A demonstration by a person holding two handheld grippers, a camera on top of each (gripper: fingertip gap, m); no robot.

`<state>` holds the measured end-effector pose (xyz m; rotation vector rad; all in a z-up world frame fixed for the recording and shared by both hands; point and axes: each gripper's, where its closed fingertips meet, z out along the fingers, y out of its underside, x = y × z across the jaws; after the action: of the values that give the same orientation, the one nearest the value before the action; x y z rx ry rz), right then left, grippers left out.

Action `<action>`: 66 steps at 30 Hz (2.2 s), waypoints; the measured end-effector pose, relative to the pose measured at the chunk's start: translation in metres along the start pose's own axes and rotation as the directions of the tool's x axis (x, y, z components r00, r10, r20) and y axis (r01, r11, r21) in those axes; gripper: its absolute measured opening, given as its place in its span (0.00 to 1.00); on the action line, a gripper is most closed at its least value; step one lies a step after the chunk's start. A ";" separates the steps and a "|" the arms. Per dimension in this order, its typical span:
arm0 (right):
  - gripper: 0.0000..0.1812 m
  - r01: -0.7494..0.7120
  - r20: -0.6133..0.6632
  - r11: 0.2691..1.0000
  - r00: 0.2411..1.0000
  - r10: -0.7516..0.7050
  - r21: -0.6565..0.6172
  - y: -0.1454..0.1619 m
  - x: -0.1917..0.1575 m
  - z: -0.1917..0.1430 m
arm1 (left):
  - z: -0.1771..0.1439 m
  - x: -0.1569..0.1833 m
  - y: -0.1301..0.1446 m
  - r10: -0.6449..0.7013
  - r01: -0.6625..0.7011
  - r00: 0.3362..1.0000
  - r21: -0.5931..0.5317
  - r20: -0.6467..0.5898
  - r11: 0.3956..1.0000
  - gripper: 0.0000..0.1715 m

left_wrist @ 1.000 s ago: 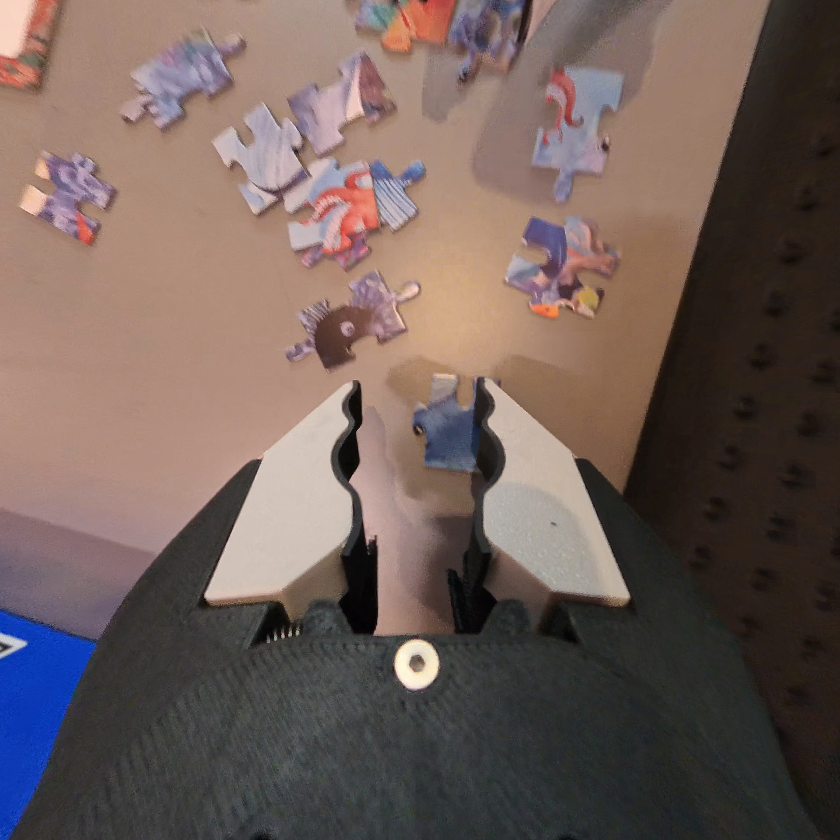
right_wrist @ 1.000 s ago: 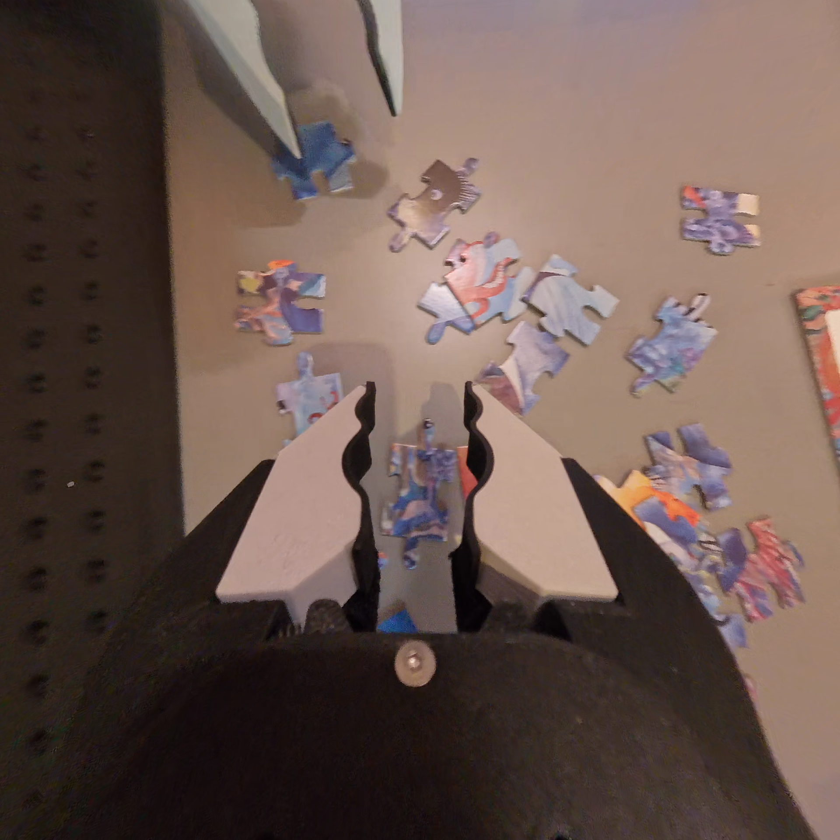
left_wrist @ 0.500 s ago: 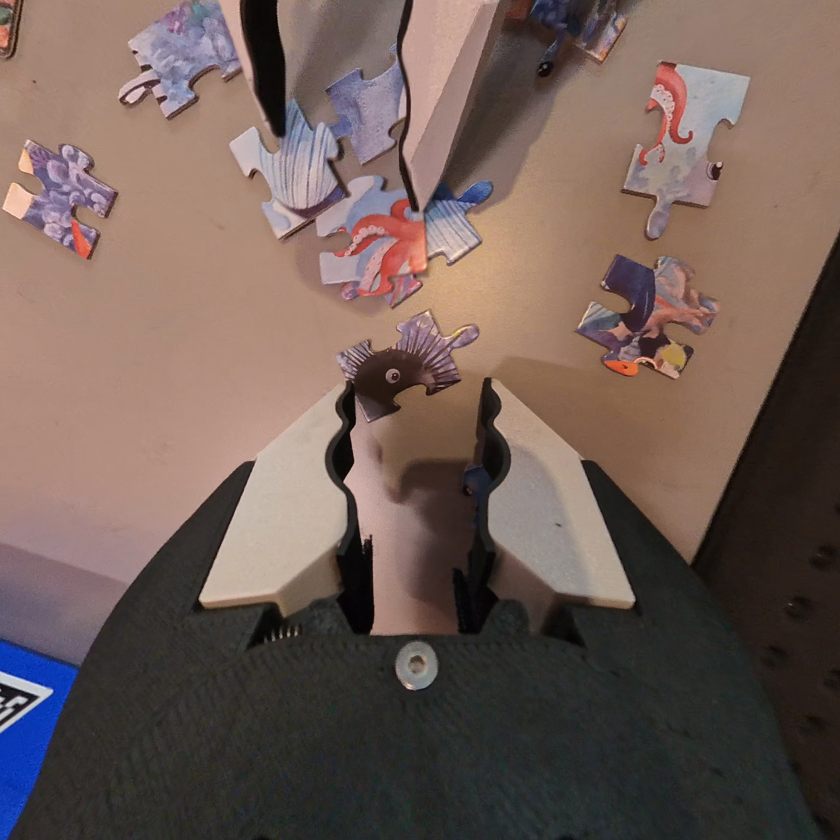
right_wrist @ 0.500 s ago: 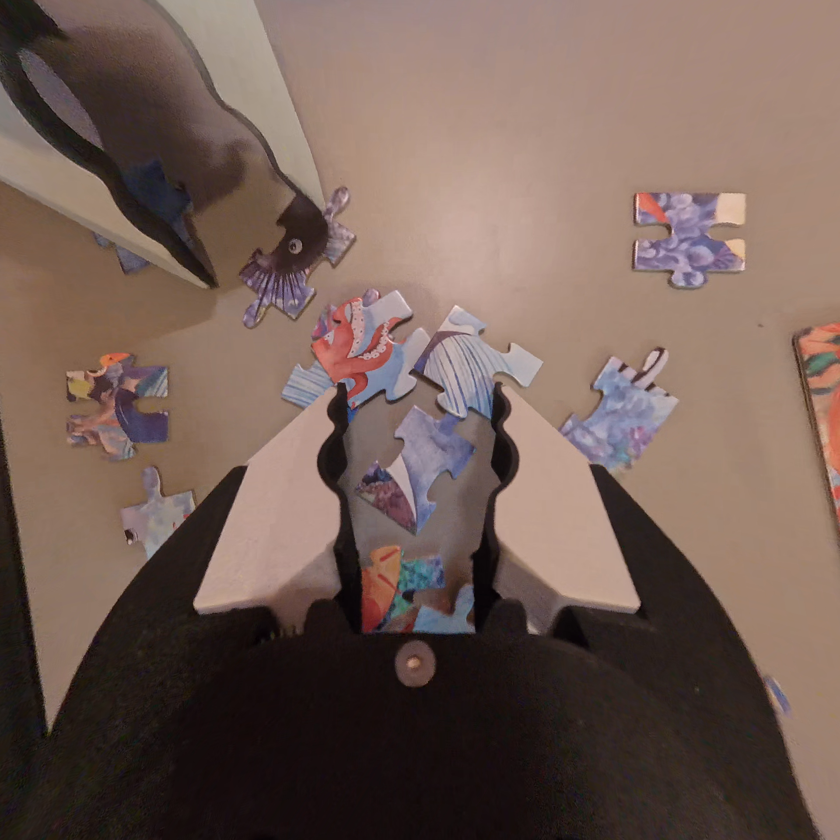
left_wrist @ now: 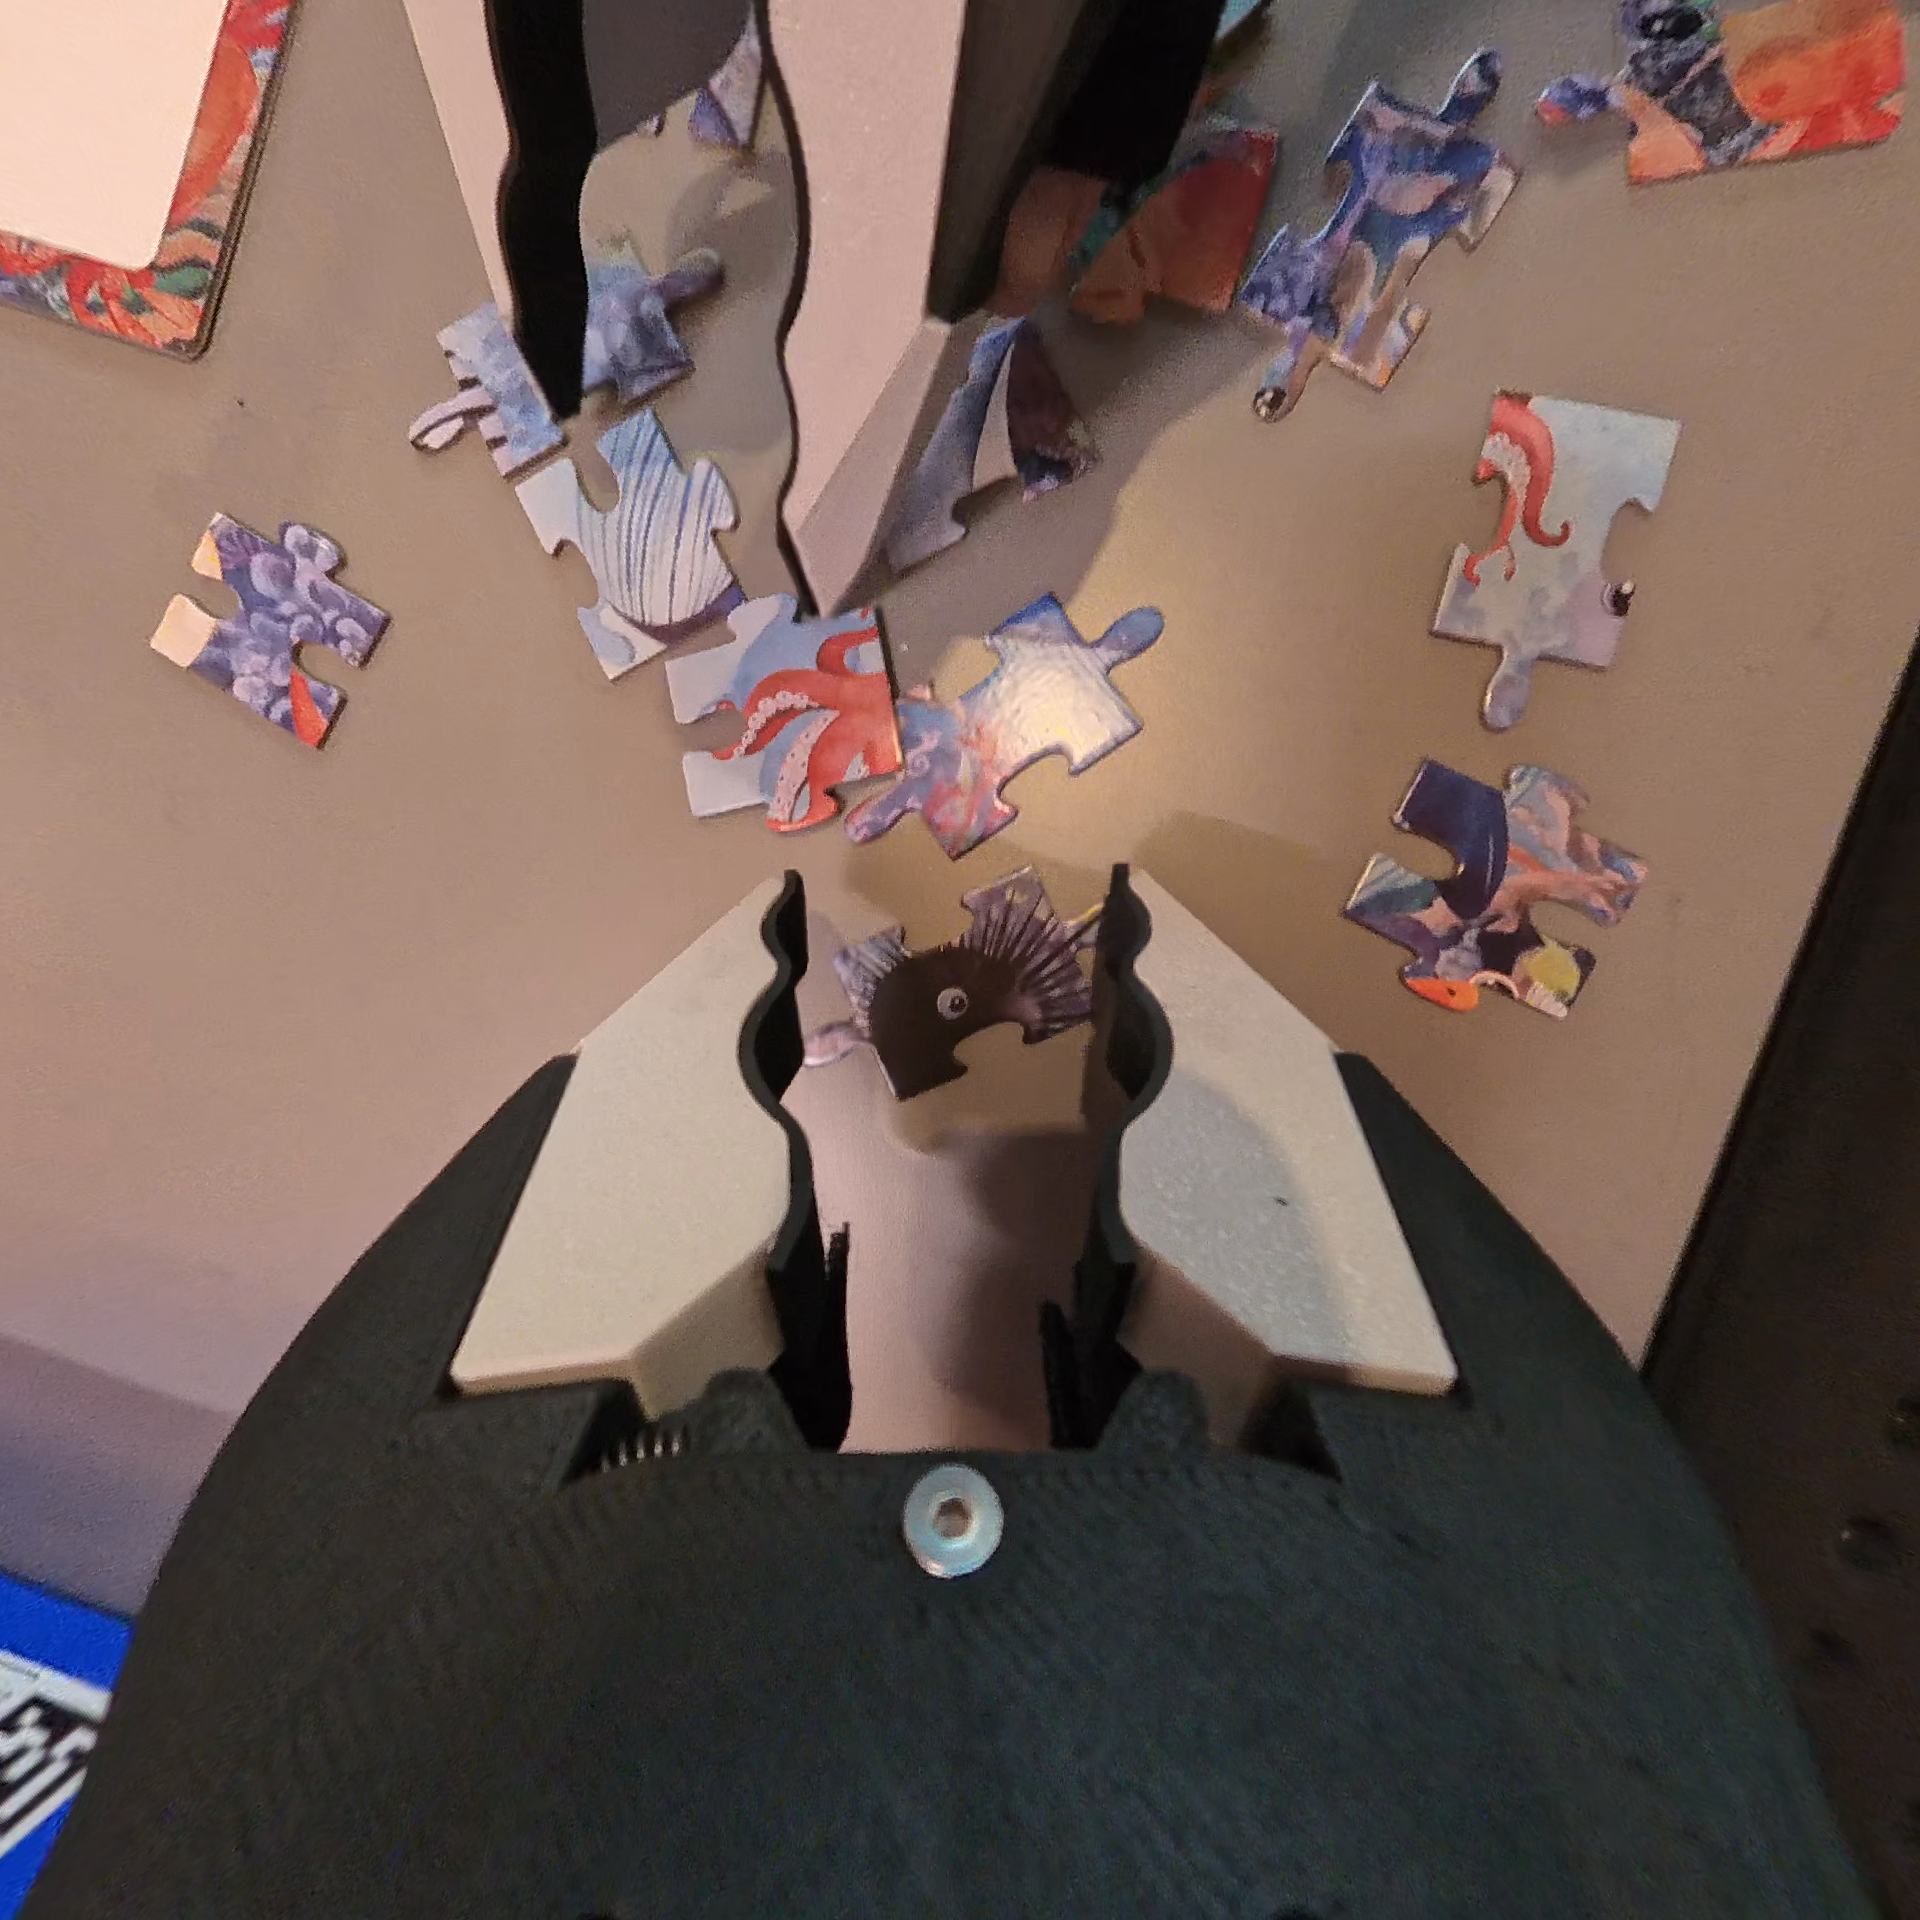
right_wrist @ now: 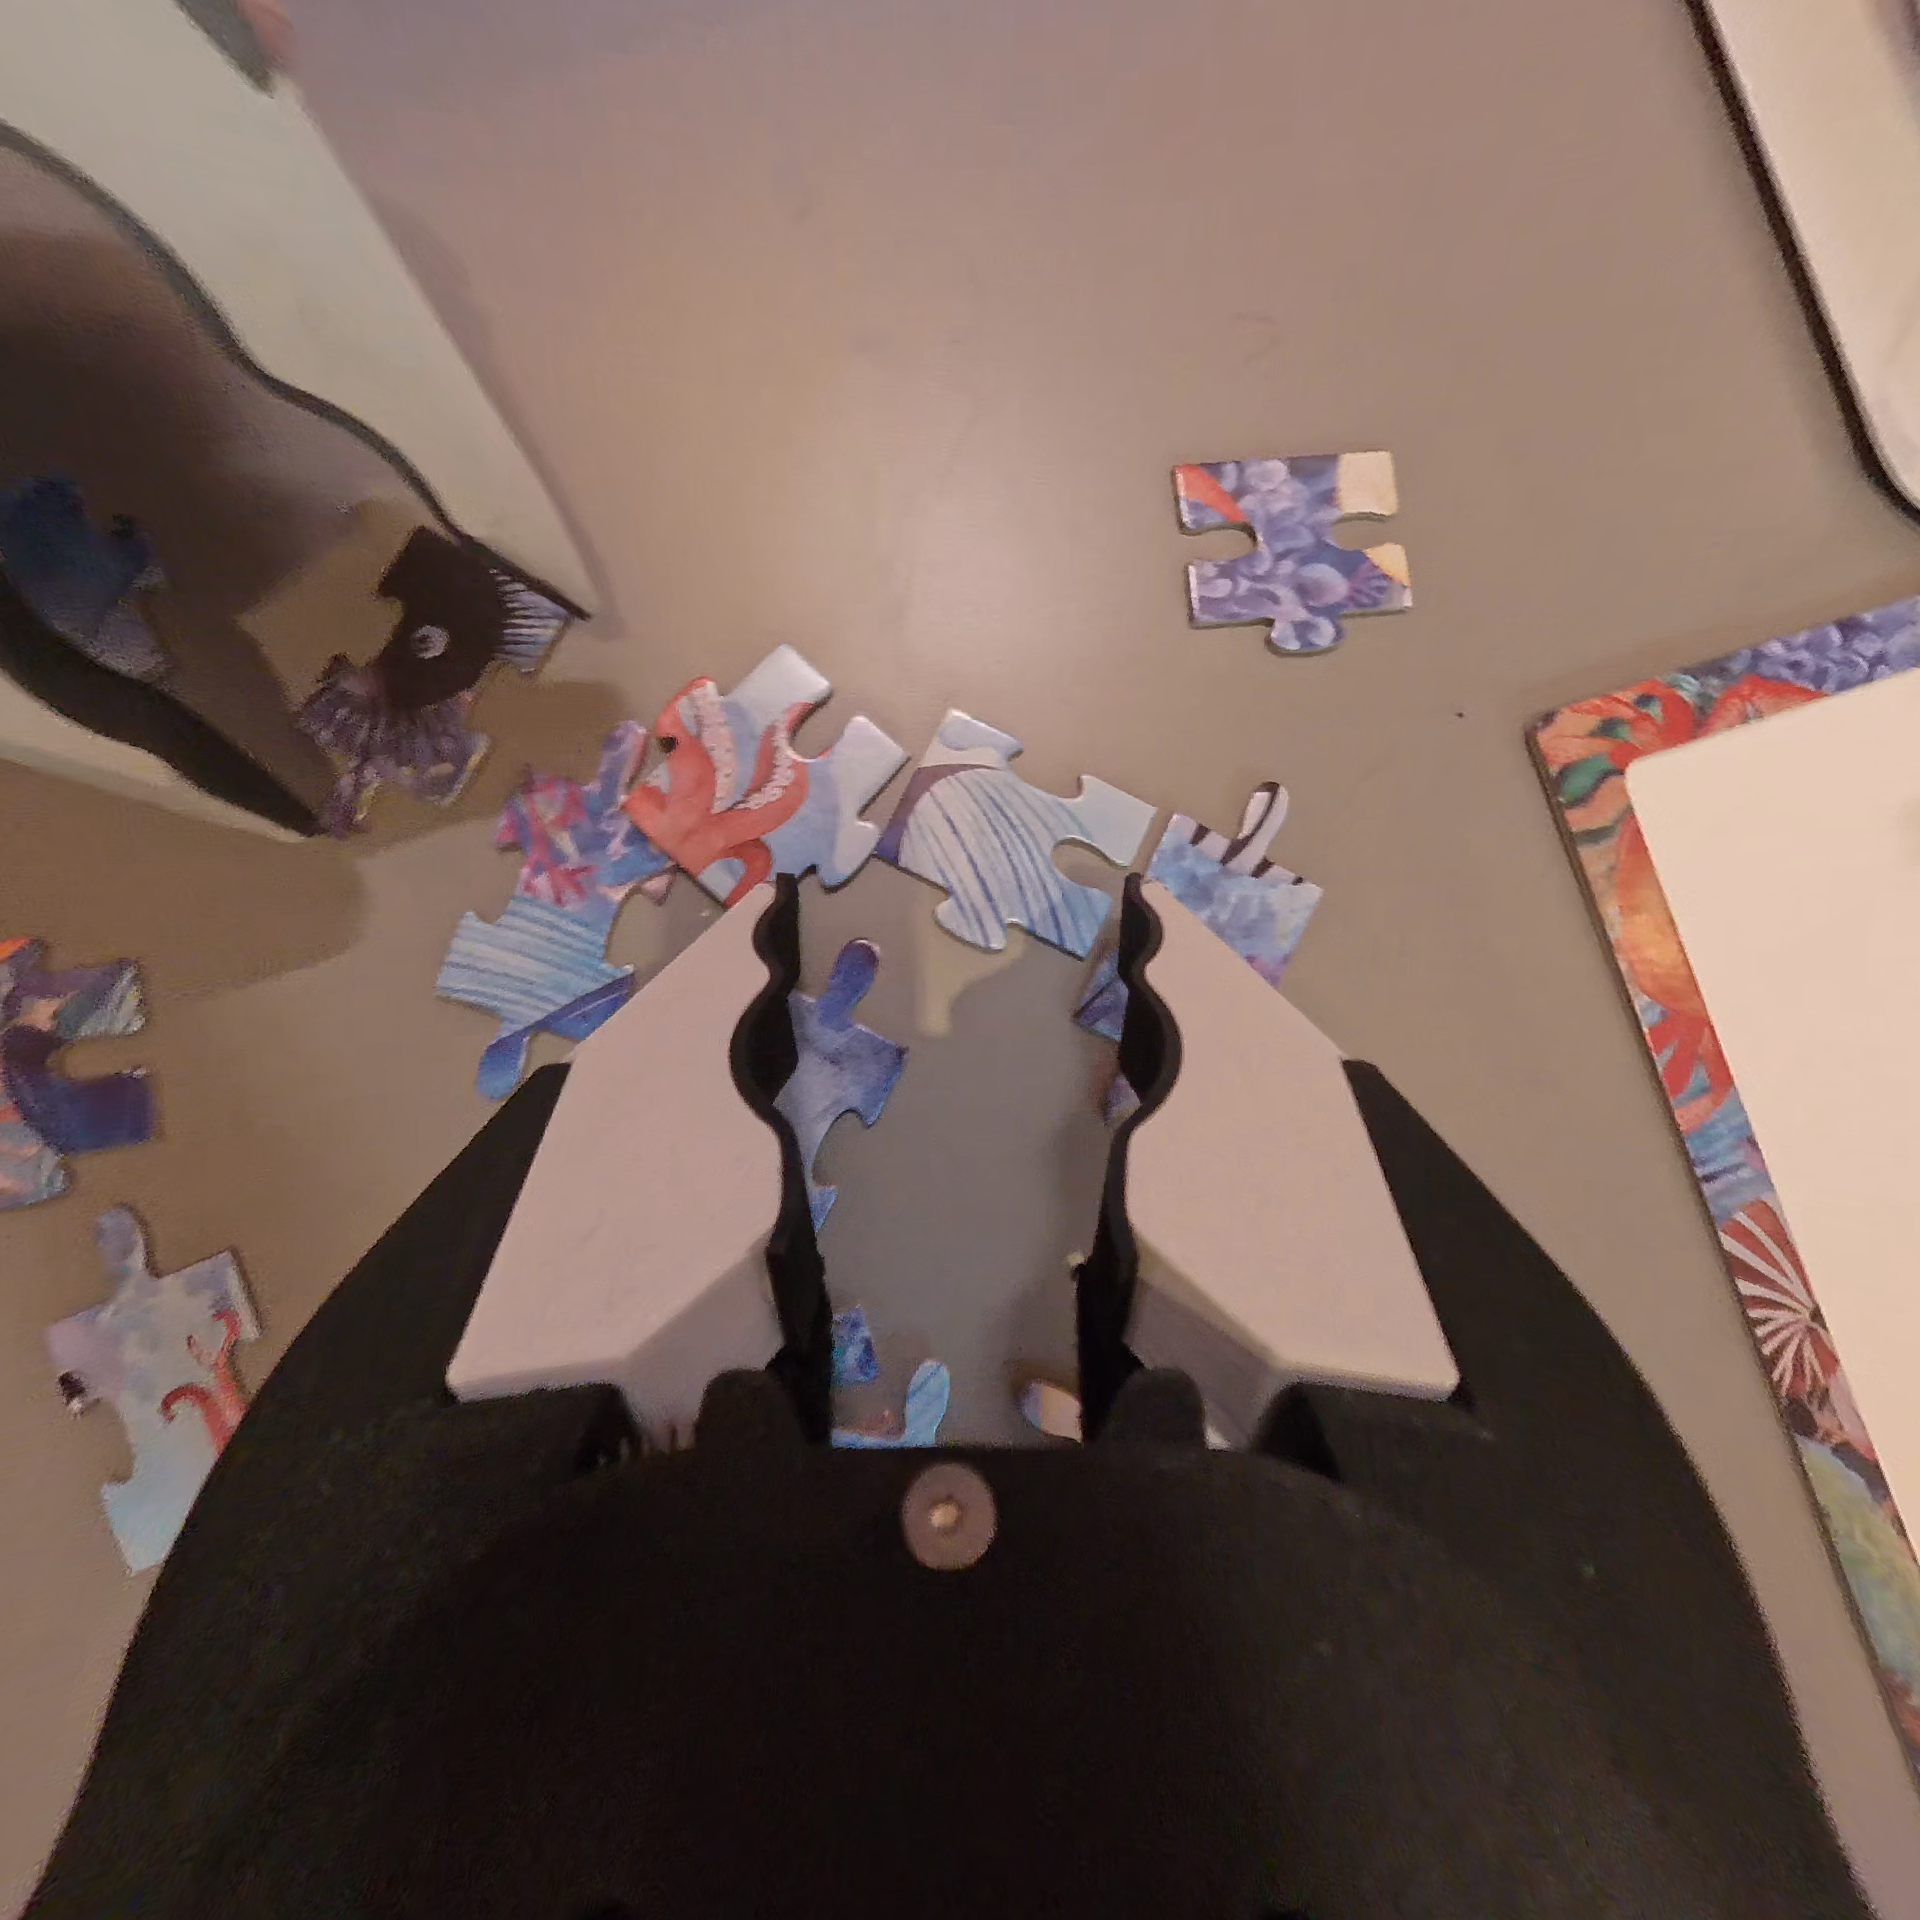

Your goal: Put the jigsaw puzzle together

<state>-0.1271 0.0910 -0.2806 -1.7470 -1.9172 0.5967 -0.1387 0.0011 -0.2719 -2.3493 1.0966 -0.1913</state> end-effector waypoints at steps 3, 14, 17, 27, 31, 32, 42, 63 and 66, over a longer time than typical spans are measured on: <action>0.31 0.022 0.013 1.000 1.000 -0.023 0.022 -0.004 -0.003 -0.011 | 0.005 0.000 -0.008 0.012 -0.012 1.000 0.016 -0.003 1.000 0.32; 0.15 0.092 0.283 0.994 0.953 -0.105 0.059 0.001 -0.060 -0.011 | 0.020 -0.013 -0.014 -0.023 0.024 0.998 0.026 -0.054 0.999 0.40; 0.13 0.095 0.320 0.994 0.942 -0.104 0.046 0.002 -0.069 -0.007 | 0.023 -0.011 -0.012 -0.059 0.064 0.992 0.037 -0.109 0.997 0.45; 0.23 0.015 0.179 0.999 0.984 -0.023 0.050 -0.002 -0.039 0.000 | 0.015 0.012 -0.003 -0.053 0.050 0.984 -0.025 -0.167 0.998 0.53; 0.23 0.001 0.132 0.994 0.991 -0.015 0.109 -0.010 -0.023 -0.020 | 0.006 0.007 -0.008 -0.075 0.078 0.984 0.018 -0.162 0.997 0.48; 0.23 -0.018 0.112 0.992 0.994 0.004 0.124 -0.011 -0.013 -0.027 | 0.004 0.001 -0.011 -0.083 0.089 0.986 0.034 -0.143 0.995 0.48; 0.26 -0.089 -0.054 0.992 0.994 0.094 0.089 0.029 0.073 -0.058 | 0.027 -0.039 -0.054 -0.117 0.119 0.993 0.104 -0.025 0.988 0.38; 0.23 -0.044 0.132 0.992 0.989 0.060 -0.121 0.122 0.064 -0.094 | 0.090 -0.029 -0.142 0.170 -0.161 0.982 0.113 -0.076 0.980 0.31; 0.16 -0.056 0.142 0.994 0.987 0.070 -0.096 0.120 0.063 -0.088 | 0.101 -0.021 -0.150 0.187 -0.175 0.976 0.112 -0.112 0.978 0.31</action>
<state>0.0169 0.1647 -0.2808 -1.8740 -2.0227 0.6861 -0.0173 0.1369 -0.2769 -2.1571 1.3212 -0.3190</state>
